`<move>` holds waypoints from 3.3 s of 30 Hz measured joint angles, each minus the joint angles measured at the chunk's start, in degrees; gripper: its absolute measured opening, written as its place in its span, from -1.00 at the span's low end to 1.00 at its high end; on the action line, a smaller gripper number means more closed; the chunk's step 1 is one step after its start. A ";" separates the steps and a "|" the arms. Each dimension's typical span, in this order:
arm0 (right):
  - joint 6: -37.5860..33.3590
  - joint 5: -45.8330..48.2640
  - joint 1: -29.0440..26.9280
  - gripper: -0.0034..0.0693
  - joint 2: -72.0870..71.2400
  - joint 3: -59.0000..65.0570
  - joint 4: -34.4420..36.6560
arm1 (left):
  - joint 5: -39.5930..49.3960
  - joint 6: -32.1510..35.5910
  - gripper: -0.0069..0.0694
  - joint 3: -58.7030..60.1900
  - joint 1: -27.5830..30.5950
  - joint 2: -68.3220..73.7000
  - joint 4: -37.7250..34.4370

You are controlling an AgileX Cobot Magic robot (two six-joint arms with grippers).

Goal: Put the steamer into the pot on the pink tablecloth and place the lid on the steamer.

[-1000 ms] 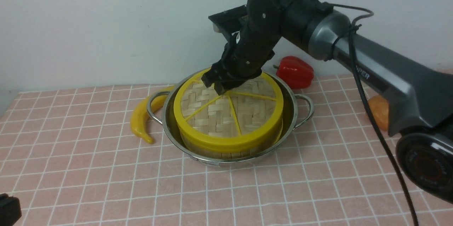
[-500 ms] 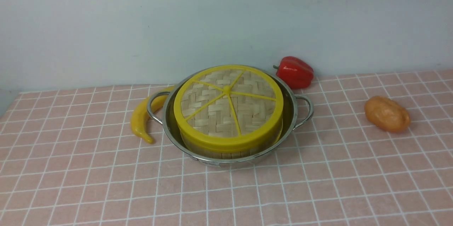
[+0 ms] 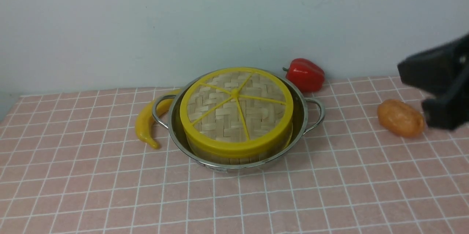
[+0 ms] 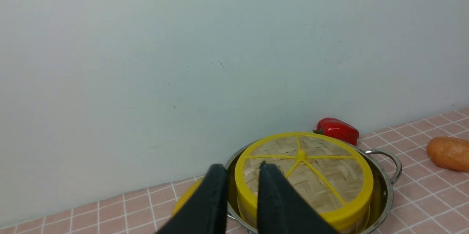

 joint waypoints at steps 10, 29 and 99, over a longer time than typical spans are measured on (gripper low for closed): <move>0.21 -19.52 0.00 -0.94 -3.87 20.04 0.42 | 0.00 0.00 -0.46 0.00 0.00 0.00 0.00; -2.22 -20.83 -7.66 -0.87 -11.52 21.28 2.98 | 0.00 0.00 -0.38 0.00 0.00 0.00 0.09; -2.42 -28.86 -34.89 -0.41 -53.07 54.32 5.54 | -15.59 4.68 -0.18 37.69 15.32 -15.26 6.74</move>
